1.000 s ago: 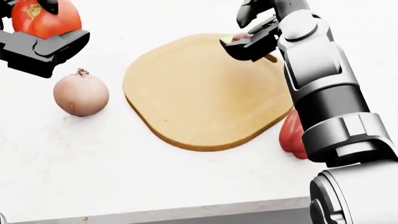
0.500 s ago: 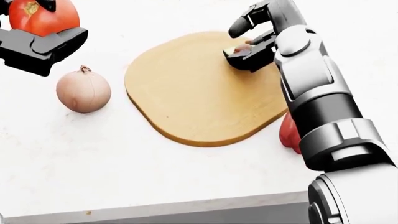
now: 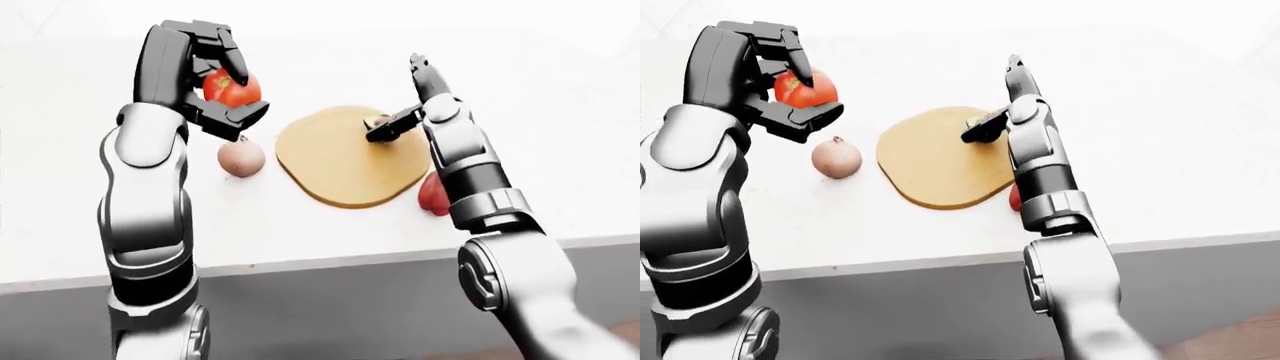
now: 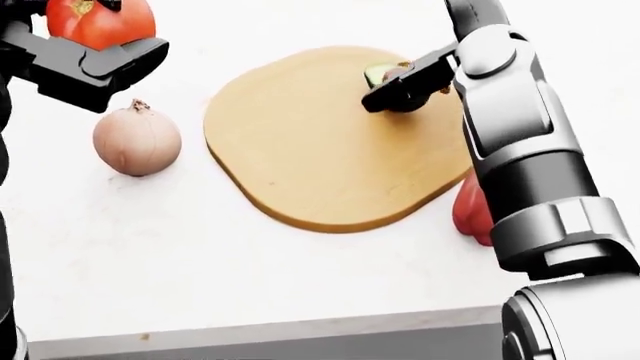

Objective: Place the avocado, onion, tomato and bell pepper on the cutting board.

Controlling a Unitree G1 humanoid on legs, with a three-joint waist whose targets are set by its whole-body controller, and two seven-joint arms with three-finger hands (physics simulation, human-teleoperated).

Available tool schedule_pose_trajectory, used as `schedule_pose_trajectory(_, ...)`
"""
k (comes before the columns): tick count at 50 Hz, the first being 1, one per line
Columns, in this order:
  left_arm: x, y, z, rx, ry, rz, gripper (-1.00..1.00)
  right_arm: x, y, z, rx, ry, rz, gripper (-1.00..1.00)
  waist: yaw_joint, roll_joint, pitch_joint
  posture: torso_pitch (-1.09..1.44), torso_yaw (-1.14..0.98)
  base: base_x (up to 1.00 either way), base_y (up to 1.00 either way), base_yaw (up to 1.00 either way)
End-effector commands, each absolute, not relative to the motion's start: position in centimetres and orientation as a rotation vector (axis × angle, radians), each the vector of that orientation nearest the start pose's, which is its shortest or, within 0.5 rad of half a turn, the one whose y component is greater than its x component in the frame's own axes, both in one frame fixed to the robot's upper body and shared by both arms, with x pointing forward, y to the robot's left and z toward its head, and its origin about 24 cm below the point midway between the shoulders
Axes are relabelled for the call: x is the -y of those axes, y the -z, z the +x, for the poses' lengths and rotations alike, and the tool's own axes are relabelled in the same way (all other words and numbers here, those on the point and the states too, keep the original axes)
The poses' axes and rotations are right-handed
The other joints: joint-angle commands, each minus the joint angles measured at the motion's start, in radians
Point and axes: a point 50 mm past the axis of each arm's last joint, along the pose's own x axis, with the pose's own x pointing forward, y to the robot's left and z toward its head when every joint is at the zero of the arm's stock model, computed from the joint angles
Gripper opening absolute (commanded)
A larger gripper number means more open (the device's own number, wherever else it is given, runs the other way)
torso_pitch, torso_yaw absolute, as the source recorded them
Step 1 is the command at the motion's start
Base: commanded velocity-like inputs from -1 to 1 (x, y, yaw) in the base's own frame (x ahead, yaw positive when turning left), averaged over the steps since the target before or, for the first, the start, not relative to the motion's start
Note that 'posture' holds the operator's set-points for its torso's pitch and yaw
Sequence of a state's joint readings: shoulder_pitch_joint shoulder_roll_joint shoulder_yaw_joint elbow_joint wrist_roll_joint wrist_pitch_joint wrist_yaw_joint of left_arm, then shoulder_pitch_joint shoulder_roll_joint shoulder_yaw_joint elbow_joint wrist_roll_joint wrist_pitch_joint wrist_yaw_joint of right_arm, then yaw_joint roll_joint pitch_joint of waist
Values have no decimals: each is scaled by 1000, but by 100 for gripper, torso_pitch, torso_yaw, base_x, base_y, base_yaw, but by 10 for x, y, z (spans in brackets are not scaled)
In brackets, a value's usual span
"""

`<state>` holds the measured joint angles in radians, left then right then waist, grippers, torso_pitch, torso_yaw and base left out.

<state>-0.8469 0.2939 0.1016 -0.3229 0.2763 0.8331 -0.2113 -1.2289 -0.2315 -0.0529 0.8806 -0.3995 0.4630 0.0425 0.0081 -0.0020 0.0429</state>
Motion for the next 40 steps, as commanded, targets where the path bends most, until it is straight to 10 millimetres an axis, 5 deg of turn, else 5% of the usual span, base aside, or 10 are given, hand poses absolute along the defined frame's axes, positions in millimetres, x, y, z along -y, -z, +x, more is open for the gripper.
schedule_pose_trajectory(1, -161, -317, 309, 437, -63, 414, -100, 152, -269, 416, 18, 133, -577, 100, -1, 0, -35, 0, 0, 0, 0, 0)
schedule_pose_trajectory(11, -124, -324, 336, 450, 37, 422, -100, 163, -300, 371, 87, 179, -572, 100, 7, -16, -28, 0, 0, 0, 0, 0)
schedule_pose_trajectory(23, -74, -312, 368, 418, 168, 420, -100, 181, -310, 321, 123, 246, -578, 100, 7, -28, -28, 0, 0, 0, 0, 0)
schedule_pose_trajectory(30, -51, -296, 389, 390, 208, 437, -100, 187, -312, 308, 126, 267, -583, 100, 4, -31, -29, 0, 0, 0, 0, 0)
schedule_pose_trajectory(32, -32, -279, 408, 360, 216, 450, -100, 185, -313, 308, 129, 261, -588, 100, 5, -36, -30, 0, 0, 0, 0, 0)
schedule_pose_trajectory(40, -32, -261, 415, 323, 214, 458, -100, 186, -312, 306, 127, 263, -587, 100, 1, -37, -38, 0, 0, 0, 0, 0)
